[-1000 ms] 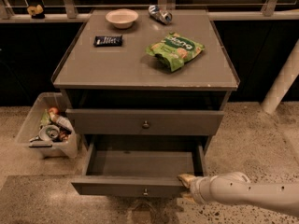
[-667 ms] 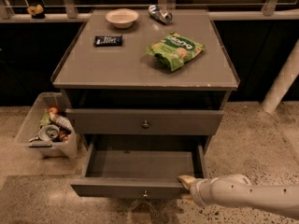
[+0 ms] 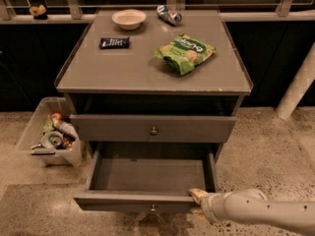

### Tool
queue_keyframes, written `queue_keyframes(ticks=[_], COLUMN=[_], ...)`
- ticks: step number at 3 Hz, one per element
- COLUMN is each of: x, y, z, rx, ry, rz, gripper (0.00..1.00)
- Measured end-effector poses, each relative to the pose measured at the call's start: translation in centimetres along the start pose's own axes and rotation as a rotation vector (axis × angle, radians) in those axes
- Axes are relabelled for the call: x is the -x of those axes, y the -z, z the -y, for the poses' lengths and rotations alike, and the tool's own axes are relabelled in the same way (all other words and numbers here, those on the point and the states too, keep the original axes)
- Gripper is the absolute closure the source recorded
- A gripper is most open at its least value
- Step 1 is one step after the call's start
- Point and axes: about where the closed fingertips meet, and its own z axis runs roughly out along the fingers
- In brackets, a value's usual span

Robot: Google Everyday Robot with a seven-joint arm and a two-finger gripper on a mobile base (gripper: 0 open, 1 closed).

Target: Open middle drawer

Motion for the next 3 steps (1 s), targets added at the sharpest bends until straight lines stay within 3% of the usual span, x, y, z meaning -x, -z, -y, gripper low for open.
queue_keyframes(ticks=[3], x=[1.1], y=[0.5], z=[-1.0], rx=[0.003], ry=[-0.007], rz=[0.026], gripper=[1.00])
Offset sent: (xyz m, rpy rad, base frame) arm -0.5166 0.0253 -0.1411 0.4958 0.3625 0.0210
